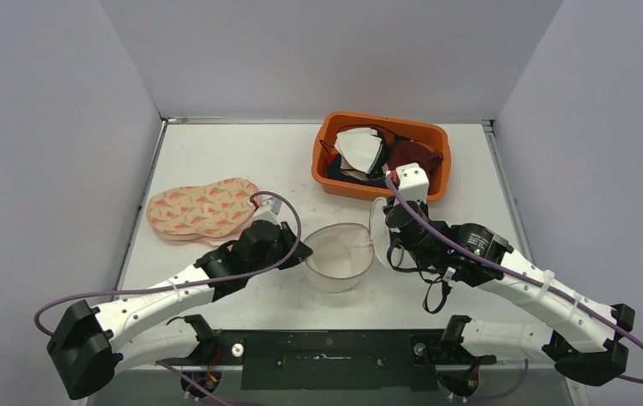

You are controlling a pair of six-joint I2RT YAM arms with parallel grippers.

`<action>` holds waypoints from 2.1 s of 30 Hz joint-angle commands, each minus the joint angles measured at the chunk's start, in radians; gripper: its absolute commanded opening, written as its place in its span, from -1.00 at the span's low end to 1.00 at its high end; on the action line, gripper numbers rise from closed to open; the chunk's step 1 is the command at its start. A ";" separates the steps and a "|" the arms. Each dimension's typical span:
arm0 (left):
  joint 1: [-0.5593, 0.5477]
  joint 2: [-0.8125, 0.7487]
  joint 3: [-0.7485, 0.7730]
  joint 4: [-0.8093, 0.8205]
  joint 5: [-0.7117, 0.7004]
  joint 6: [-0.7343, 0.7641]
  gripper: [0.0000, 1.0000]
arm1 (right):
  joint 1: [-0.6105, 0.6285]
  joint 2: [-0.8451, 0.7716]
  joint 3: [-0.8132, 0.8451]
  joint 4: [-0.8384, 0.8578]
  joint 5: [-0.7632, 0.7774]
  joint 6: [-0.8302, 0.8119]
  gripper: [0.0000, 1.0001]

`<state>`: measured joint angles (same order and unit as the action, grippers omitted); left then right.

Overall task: Unzip the laundry bag and remove the bra
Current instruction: Close the laundry bag at the center of the board.

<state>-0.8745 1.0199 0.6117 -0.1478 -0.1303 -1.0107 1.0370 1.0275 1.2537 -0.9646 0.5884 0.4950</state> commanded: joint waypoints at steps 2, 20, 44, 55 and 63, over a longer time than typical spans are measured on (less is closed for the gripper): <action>0.013 0.006 0.016 0.074 0.021 0.011 -0.88 | 0.012 0.000 -0.035 0.041 0.002 0.020 -0.89; 0.032 -0.019 -0.140 0.236 0.063 -0.036 -0.97 | 0.121 0.140 -0.180 0.398 -0.144 0.078 -0.89; 0.057 -0.378 -0.306 0.112 0.037 -0.108 -0.31 | 0.145 0.384 -0.221 0.738 -0.297 0.146 -0.54; 0.057 -0.409 -0.335 0.126 0.059 -0.138 0.14 | 0.125 0.357 -0.328 0.897 -0.458 0.210 -0.18; 0.059 -0.470 -0.348 0.107 0.061 -0.139 0.40 | 0.085 0.290 -0.436 1.044 -0.568 0.307 0.30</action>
<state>-0.8227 0.5919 0.2508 -0.1020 -0.0624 -1.1412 1.1194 1.3827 0.8562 -0.0570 0.1360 0.7341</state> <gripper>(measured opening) 0.676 0.605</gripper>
